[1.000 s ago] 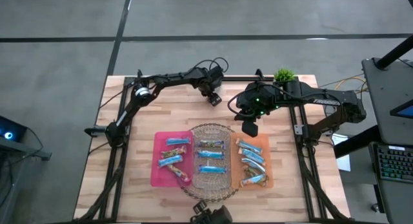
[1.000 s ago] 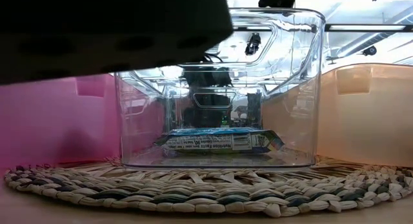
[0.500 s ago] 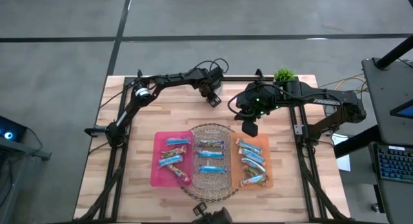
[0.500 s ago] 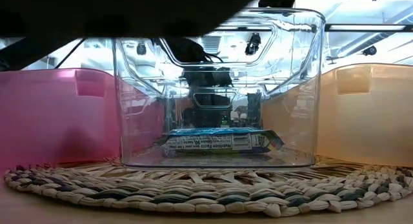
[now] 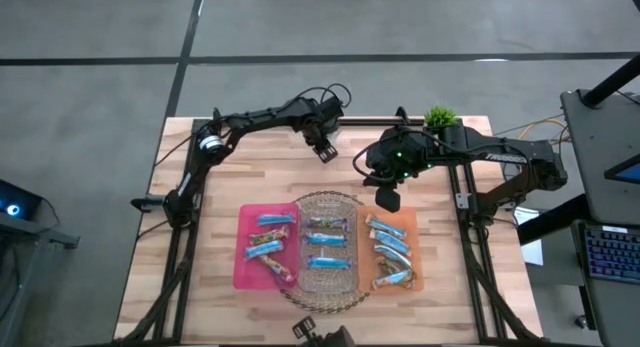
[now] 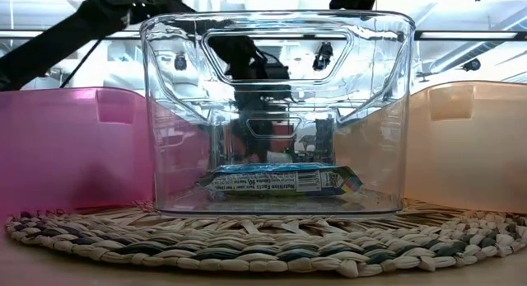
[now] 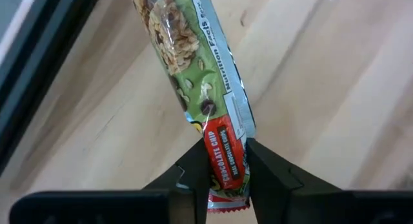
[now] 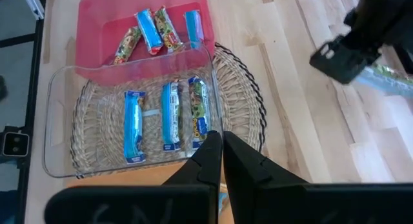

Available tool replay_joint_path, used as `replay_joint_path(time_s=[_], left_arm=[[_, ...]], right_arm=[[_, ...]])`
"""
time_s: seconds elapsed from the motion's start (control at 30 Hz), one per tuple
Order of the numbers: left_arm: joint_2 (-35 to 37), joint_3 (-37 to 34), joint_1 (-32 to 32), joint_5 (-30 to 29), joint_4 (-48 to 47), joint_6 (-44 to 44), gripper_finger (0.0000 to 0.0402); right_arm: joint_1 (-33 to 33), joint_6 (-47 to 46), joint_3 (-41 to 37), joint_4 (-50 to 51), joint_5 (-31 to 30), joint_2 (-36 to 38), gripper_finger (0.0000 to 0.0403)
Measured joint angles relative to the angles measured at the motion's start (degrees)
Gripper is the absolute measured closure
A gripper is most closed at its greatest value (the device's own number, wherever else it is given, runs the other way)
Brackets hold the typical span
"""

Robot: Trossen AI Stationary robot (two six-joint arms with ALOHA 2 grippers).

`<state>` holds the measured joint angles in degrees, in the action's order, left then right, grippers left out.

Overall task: Pick and place Granola Bars by type
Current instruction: Put the red granola bar into the pink bin

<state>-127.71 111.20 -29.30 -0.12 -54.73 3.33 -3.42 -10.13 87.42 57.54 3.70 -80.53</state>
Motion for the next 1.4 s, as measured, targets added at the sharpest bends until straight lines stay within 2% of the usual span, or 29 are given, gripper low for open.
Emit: replay_joint_path(time_s=[0.37,0.53,0.77,1.0,1.23,1.4], left_arm=[[10.4,0.1,2.4,0.5,-12.7,-0.4,0.0331],[16.6,0.1,5.4,0.6,-16.6,-0.7,0.0331],[24.5,-1.8,10.8,0.5,-27.7,-1.2,0.0331],[32.9,-9.9,18.0,1.7,-30.7,-0.7,0.0331],[40.8,-20.9,25.5,3.0,-31.2,-2.2,0.0331],[44.9,-29.6,29.8,8.7,-29.1,-2.1,0.0331]], right_arm=[[0.0,0.3,0.0,-0.6,0.0,0.0,0.0394],[0.0,0.3,0.0,-0.9,-0.4,0.0,0.0394],[0.0,0.3,0.0,-1.4,-0.5,-0.2,0.0394],[0.0,0.3,0.0,-2.6,-0.5,-0.2,0.0394],[0.0,0.3,-0.1,-3.4,-0.4,-0.2,0.0394],[0.0,0.3,-0.1,-3.9,-0.4,-0.2,0.0394]])
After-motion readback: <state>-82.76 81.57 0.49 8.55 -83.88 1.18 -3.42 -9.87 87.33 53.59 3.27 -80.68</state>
